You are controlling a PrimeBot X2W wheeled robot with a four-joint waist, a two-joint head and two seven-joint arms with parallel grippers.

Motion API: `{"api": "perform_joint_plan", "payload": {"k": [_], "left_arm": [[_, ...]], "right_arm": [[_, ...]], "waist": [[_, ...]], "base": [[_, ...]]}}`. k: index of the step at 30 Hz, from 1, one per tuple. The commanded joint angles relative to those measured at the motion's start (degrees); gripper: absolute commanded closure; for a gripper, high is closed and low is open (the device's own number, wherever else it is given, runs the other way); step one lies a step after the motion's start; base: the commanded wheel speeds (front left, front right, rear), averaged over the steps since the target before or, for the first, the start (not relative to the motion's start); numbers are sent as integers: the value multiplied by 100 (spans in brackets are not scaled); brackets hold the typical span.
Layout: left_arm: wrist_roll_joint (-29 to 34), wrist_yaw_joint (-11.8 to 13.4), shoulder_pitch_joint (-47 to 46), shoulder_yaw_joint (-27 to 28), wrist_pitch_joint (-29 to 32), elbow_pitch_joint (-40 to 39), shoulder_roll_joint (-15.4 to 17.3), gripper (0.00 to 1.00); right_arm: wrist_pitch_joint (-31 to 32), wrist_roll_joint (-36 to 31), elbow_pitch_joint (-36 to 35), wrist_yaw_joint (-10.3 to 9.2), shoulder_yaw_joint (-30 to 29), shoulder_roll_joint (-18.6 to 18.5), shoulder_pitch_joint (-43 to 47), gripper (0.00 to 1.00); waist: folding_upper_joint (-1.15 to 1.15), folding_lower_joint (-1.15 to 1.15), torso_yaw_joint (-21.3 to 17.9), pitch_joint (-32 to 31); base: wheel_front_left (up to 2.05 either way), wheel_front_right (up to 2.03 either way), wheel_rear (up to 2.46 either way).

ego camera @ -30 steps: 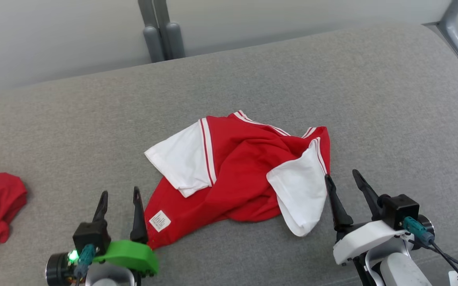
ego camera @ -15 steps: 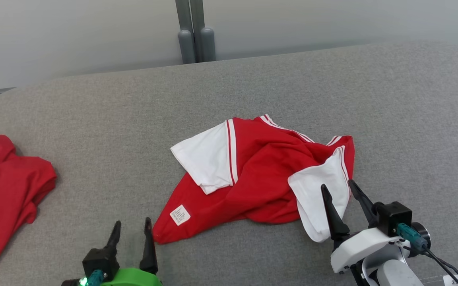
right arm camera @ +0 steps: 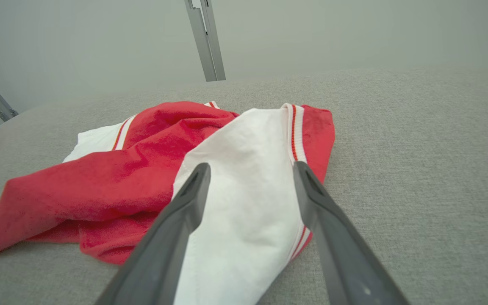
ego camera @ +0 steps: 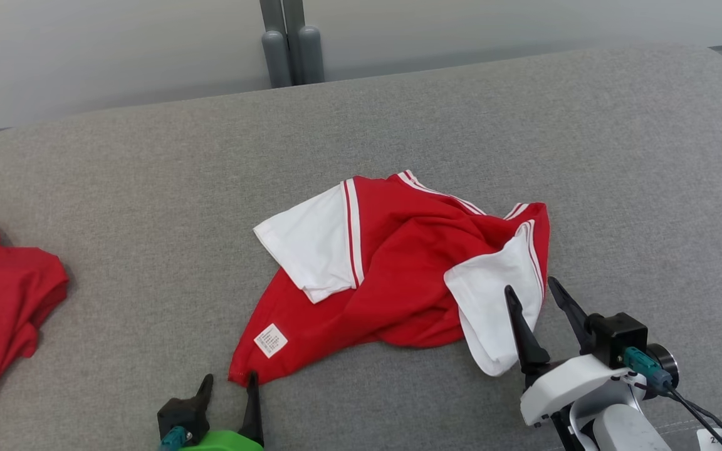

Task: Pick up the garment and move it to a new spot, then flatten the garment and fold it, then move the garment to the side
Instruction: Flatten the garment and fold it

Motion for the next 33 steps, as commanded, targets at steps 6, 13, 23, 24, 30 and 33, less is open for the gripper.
{"api": "perform_joint_plan", "payload": {"k": [6, 13, 23, 24, 30, 33], "left_arm": [[-59, 48, -182, -61, 2, 97, 26, 100], [53, 109, -404, 320, -3, -552, 33, 100], [315, 240, -664, 1335, -3, -982, 30, 100], [299, 233, -590, 1376, -3, -897, 28, 100], [120, 262, -315, 1310, -3, -501, 30, 0], [40, 278, -195, 1169, -3, -476, 30, 0]], "right_arm": [[-17, -91, -38, 0, -73, -4, -43, 0], [-17, -79, -68, 0, -175, -5, -48, 0], [-17, -1, -146, 0, -170, -4, -156, 0], [-17, 3, -154, 0, -153, -4, -158, 0], [-17, -63, -150, 0, 72, -3, -197, 0], [-17, -118, -126, 0, 249, -8, -239, 0]], "waist": [[0, 0, -93, 91], [0, 0, -49, 132], [0, 0, 62, 209], [0, 0, 70, 214], [0, 0, 146, 249], [0, 0, 190, 262]], "base": [[0, 0, 0], [0, 0, 0], [0, 0, 0], [0, 0, 0], [0, 0, 0], [0, 0, 0]]}}
